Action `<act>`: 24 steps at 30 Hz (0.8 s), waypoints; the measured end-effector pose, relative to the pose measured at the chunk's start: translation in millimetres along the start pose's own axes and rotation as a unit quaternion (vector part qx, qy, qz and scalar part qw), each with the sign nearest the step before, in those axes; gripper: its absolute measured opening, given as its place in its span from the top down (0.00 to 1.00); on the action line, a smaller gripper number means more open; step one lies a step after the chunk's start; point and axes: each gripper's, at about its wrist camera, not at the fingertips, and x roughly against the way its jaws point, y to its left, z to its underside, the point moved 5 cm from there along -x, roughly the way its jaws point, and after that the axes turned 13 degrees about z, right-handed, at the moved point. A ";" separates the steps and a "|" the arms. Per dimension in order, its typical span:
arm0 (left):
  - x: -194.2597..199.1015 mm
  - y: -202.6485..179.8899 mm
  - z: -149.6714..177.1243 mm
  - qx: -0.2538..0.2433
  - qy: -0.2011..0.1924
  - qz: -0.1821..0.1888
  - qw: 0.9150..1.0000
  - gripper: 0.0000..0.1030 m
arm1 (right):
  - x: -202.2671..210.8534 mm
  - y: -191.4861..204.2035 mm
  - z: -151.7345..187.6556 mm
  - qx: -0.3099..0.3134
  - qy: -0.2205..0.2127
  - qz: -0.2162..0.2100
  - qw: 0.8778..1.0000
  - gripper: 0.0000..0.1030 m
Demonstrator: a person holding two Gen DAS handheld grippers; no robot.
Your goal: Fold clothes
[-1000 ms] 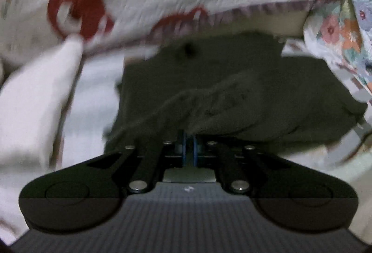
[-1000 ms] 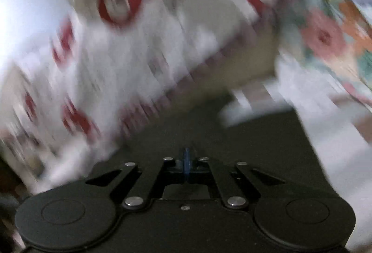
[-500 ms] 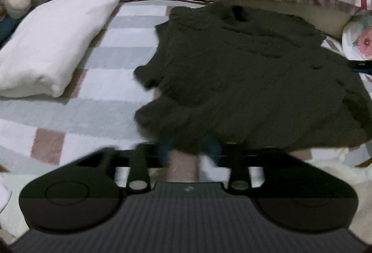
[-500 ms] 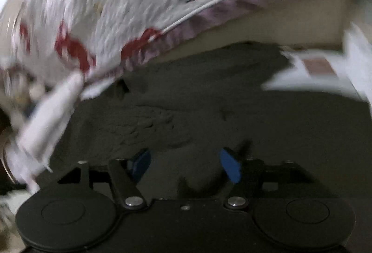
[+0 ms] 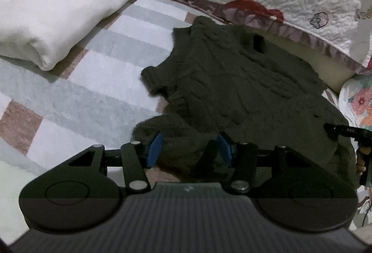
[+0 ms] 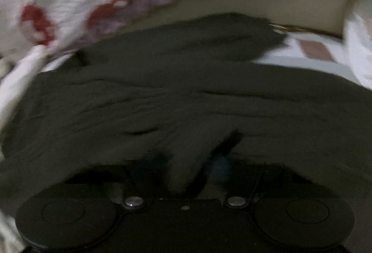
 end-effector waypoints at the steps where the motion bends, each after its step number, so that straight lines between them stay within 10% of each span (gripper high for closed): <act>1: 0.1 -5.5 -1.9 -0.020 -0.002 0.011 1.000 0.50 | 5.9 4.0 -2.8 0.001 -0.014 -0.022 1.000 0.86; 3: 1.8 -20.3 -10.5 -0.067 -0.016 0.051 0.996 0.52 | 39.8 9.9 -23.5 -0.044 -0.071 -0.093 0.992 0.86; 7: -4.8 -71.4 -18.4 -0.229 -0.030 0.166 0.959 0.44 | 113.9 40.7 -68.9 -0.013 -0.152 -0.155 0.976 0.86; 14: -84.1 -76.1 -8.8 -0.231 0.109 0.137 0.957 0.28 | 223.6 76.0 -77.1 0.026 -0.188 -0.295 0.936 0.86; 17: -87.0 -85.1 14.5 -0.265 0.156 0.149 0.940 0.25 | 228.8 74.5 -55.8 0.008 -0.157 -0.331 0.930 0.86; 19: -81.3 -86.7 19.8 -0.284 0.159 0.145 0.934 0.41 | 230.2 68.2 -40.5 0.001 -0.139 -0.339 0.931 0.86; 20: -77.4 -85.8 19.4 -0.284 0.160 0.145 0.934 0.81 | 228.1 63.0 -32.9 -0.007 -0.131 -0.335 0.933 0.86; 21: -73.0 -84.8 18.2 -0.280 0.161 0.146 0.935 0.92 | 226.0 57.9 -25.3 -0.014 -0.123 -0.332 0.935 0.86; 24: -37.0 -85.6 9.9 -0.234 0.146 0.180 0.944 0.93 | 222.0 29.8 2.8 -0.073 -0.090 -0.312 0.943 0.86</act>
